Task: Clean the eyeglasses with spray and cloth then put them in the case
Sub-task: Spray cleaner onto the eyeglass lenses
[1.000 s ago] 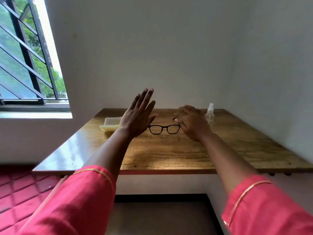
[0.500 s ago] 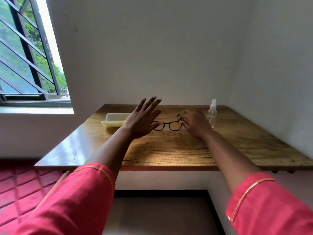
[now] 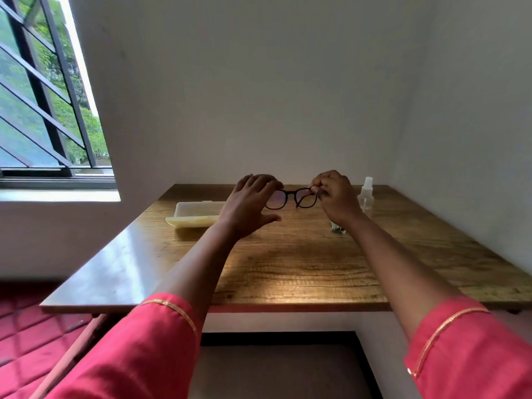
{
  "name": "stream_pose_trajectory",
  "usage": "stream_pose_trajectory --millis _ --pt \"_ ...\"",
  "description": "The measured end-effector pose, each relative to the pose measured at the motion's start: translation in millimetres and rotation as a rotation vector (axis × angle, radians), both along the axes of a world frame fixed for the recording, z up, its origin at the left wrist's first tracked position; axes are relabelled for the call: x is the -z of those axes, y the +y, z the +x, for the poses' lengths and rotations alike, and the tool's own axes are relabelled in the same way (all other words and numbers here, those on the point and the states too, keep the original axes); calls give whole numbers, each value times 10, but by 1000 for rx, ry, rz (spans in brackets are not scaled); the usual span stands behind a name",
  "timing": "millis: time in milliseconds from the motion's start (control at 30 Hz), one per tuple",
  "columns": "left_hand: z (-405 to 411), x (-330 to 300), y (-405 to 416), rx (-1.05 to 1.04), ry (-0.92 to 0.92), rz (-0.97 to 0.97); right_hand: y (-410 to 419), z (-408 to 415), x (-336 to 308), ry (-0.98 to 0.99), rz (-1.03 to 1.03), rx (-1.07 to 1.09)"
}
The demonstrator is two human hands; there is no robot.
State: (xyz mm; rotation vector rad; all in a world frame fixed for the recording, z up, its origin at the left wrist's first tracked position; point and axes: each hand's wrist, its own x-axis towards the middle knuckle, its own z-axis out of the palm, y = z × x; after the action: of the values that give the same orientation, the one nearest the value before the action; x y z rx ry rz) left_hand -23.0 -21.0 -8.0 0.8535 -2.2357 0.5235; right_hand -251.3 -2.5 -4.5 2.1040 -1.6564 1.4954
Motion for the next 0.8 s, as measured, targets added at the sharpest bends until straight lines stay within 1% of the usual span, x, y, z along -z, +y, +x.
stream_pose_trajectory --millis 167,333,467,567,633,800 --pt "-63 67 -62 -27 176 -75 -86 -3 7 -88 5 -15" --pt "-65 121 -114 -28 228 -77 -134 51 79 -179 19 -36" --pt "-61 102 -105 -77 289 -61 -211 69 162 -177 2 -55" --pt "-56 97 -97 -121 296 -57 -233 82 174 -193 -4 -58" --pt "-58 97 -98 -93 303 -44 -231 95 184 -201 -16 -68" --pt "-89 86 -101 50 346 6 -280 84 244 -254 -73 -53"
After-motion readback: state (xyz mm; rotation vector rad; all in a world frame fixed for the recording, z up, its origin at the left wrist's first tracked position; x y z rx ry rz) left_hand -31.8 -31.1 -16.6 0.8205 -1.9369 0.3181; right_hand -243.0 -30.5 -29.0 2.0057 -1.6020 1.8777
